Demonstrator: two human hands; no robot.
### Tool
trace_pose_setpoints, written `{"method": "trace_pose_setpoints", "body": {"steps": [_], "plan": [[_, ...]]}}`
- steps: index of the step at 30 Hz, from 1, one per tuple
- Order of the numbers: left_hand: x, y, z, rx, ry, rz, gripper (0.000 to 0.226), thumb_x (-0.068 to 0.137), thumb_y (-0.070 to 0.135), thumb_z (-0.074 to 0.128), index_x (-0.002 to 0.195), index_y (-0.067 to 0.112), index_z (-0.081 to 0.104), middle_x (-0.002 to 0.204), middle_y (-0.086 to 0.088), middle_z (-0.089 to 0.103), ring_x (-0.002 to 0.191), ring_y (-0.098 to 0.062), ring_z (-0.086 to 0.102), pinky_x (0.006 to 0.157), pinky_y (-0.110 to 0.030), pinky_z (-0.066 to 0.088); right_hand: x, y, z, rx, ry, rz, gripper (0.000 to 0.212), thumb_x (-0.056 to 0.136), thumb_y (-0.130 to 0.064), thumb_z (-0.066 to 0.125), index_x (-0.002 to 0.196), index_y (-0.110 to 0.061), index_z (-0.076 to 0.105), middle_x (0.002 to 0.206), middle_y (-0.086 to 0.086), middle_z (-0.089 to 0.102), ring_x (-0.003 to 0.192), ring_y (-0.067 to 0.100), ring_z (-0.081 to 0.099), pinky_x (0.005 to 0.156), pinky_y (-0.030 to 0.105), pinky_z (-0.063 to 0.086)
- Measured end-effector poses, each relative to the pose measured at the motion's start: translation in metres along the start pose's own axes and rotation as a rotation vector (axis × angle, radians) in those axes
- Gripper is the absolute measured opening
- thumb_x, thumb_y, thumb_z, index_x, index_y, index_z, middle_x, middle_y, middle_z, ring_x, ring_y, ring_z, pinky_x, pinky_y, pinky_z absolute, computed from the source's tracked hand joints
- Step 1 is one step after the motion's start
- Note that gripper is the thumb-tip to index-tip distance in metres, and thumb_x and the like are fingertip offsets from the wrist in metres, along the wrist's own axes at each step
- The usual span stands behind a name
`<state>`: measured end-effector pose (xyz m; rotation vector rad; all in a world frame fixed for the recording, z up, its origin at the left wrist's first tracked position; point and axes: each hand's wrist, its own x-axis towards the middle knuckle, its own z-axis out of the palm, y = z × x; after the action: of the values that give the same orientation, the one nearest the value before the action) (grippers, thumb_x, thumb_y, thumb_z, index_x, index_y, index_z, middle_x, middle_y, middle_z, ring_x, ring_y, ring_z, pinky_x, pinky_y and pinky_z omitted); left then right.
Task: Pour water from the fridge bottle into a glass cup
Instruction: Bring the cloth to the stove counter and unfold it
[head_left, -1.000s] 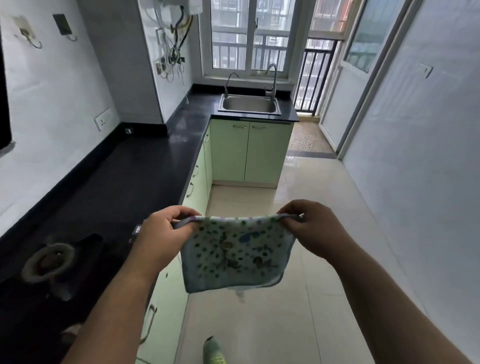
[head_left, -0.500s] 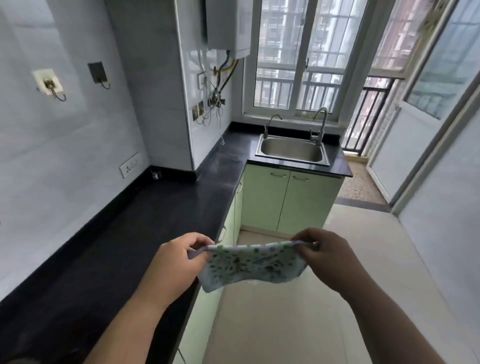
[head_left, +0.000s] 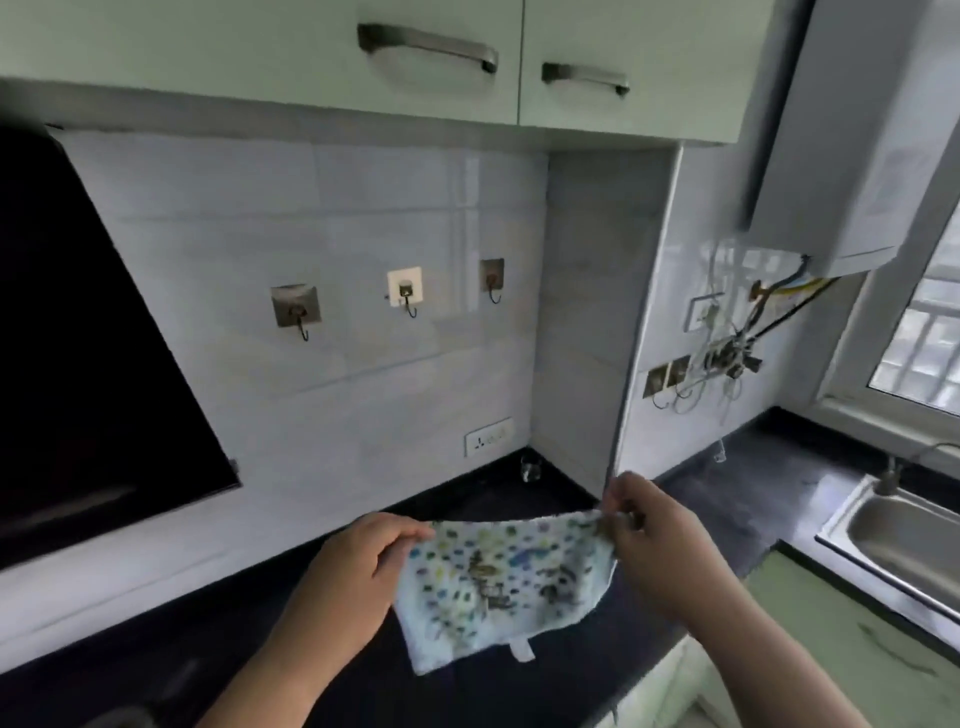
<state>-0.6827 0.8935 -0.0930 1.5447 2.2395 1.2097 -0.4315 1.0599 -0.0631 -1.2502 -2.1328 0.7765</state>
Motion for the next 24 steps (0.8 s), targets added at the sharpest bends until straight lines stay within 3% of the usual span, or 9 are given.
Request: {"method": "trace_pose_setpoints", "body": {"steps": [3, 5, 7, 11, 16, 20, 24], "plan": [[0.031, -0.001, -0.011, 0.11, 0.094, -0.036, 0.031, 0.106, 0.018, 0.054, 0.114, 0.043, 0.071, 0.117, 0.029, 0.061, 0.106, 0.018, 0.055, 0.087, 0.0, 0.039, 0.057, -0.022, 0.003, 0.007, -0.056, -0.151, 0.039, 0.093, -0.006, 0.052, 0.075, -0.04, 0.062, 0.07, -0.011, 0.064, 0.062, 0.007, 0.057, 0.054, 0.015, 0.044], [0.054, -0.004, -0.019, 0.16, 0.142, -0.047, 0.035, 0.105, 0.016, 0.055, 0.124, 0.042, 0.069, 0.12, 0.028, 0.058, 0.106, 0.017, 0.054, 0.087, -0.001, 0.039, 0.092, -0.037, 0.007, -0.001, -0.083, -0.23, 0.037, 0.098, -0.008, 0.052, 0.086, -0.039, 0.07, 0.08, -0.018, 0.064, 0.068, -0.003, 0.054, 0.058, 0.006, 0.041], [0.075, -0.008, -0.028, 0.189, 0.178, -0.042, 0.04, 0.104, 0.015, 0.057, 0.132, 0.044, 0.064, 0.122, 0.033, 0.052, 0.11, 0.015, 0.052, 0.091, -0.005, 0.041, 0.124, -0.05, 0.015, -0.001, -0.085, -0.291, 0.032, 0.101, -0.01, 0.052, 0.101, -0.03, 0.077, 0.091, -0.016, 0.065, 0.076, 0.001, 0.056, 0.061, 0.002, 0.038], [0.122, -0.02, -0.046, 0.357, 0.215, -0.013, 0.049, 0.105, 0.016, 0.052, 0.145, 0.044, 0.054, 0.127, 0.033, 0.045, 0.116, 0.004, 0.052, 0.099, -0.023, 0.049, 0.182, -0.071, 0.037, -0.016, -0.034, -0.417, 0.031, 0.1, -0.009, 0.055, 0.117, -0.023, 0.077, 0.108, -0.014, 0.058, 0.091, 0.005, 0.056, 0.083, 0.011, 0.04], [0.177, -0.044, -0.072, 0.576, 0.322, -0.026, 0.06, 0.098, 0.002, 0.052, 0.151, 0.031, 0.052, 0.135, 0.007, 0.053, 0.119, -0.018, 0.055, 0.091, -0.033, 0.055, 0.235, -0.103, 0.072, -0.093, -0.064, -0.612, 0.038, 0.102, -0.014, 0.055, 0.136, -0.025, 0.067, 0.125, -0.01, 0.052, 0.107, 0.003, 0.049, 0.089, 0.01, 0.037], [0.209, -0.061, -0.102, 0.682, 0.452, -0.129, 0.073, 0.088, -0.004, 0.056, 0.154, 0.024, 0.049, 0.141, -0.001, 0.054, 0.117, -0.03, 0.056, 0.091, -0.044, 0.058, 0.274, -0.148, 0.106, -0.088, -0.095, -0.73, 0.048, 0.1, -0.011, 0.054, 0.146, -0.024, 0.058, 0.131, -0.002, 0.05, 0.121, 0.015, 0.051, 0.098, 0.016, 0.041], [0.241, -0.084, -0.13, 0.719, 0.472, -0.356, 0.073, 0.096, 0.007, 0.047, 0.163, 0.03, 0.03, 0.153, 0.0, 0.039, 0.133, -0.028, 0.045, 0.105, -0.041, 0.049, 0.319, -0.196, 0.153, -0.108, -0.179, -0.818, 0.055, 0.096, -0.006, 0.052, 0.148, -0.024, 0.055, 0.134, 0.004, 0.049, 0.126, 0.024, 0.048, 0.1, 0.025, 0.043]]}}
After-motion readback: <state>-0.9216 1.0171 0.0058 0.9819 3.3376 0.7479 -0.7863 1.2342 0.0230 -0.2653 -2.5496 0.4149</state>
